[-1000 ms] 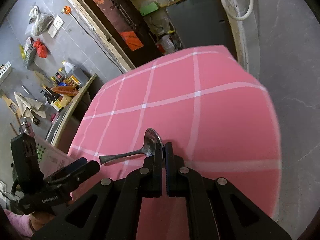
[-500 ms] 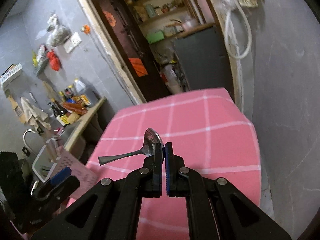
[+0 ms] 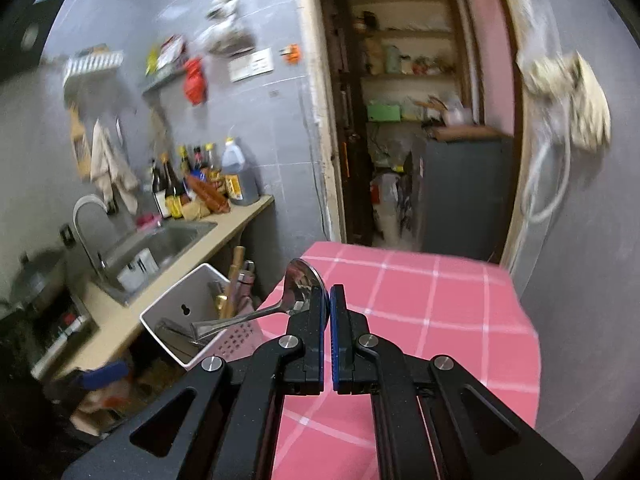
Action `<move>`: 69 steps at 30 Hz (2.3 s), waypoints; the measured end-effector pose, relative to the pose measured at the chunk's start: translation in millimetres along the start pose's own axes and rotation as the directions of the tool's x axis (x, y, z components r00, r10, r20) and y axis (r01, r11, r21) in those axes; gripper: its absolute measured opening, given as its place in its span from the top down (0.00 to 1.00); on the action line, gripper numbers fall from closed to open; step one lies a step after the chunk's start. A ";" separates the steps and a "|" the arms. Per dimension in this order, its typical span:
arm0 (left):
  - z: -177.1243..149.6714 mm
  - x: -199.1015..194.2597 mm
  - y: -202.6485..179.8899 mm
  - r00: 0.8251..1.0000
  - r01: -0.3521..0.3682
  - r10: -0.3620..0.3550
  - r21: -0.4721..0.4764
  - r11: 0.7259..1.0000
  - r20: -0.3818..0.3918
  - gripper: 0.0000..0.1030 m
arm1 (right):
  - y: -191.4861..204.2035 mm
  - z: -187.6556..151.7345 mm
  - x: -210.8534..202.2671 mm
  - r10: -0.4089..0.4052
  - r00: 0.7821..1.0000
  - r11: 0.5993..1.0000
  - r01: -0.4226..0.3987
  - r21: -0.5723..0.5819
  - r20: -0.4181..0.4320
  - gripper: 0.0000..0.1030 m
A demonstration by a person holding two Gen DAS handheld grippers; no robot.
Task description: Organize utensils
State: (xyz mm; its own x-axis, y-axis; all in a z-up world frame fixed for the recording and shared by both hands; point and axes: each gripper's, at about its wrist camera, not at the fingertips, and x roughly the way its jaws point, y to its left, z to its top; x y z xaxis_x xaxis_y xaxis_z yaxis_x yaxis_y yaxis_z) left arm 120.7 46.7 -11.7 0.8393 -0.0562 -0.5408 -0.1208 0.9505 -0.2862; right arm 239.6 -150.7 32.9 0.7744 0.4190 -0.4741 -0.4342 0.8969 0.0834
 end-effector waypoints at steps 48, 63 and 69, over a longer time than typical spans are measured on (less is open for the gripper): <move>-59.0 -100.1 -20.7 0.985 -0.014 -0.023 0.209 0.978 0.173 0.01 | -14.4 -146.7 -201.8 -0.161 0.980 0.975 0.140 0.175 0.113 0.01; -81.4 -111.3 -21.4 0.989 -0.011 -0.018 0.191 0.982 0.148 0.01 | -11.4 -166.1 -202.5 -0.175 0.981 0.970 0.157 0.185 0.089 0.01; -80.6 -112.0 -18.9 0.989 -0.012 -0.016 0.190 0.982 0.148 0.01 | -7.4 -167.9 -202.1 -0.174 0.981 0.970 0.156 0.185 0.088 0.01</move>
State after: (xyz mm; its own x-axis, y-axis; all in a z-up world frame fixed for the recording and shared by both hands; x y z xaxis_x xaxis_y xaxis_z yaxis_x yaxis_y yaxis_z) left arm -13.7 10.5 -9.5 0.9105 -0.0256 -0.4126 -0.0282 0.9919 -0.1237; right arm 9.1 -265.7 -19.1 0.8756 0.2669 -0.4026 -0.2154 0.9618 0.1690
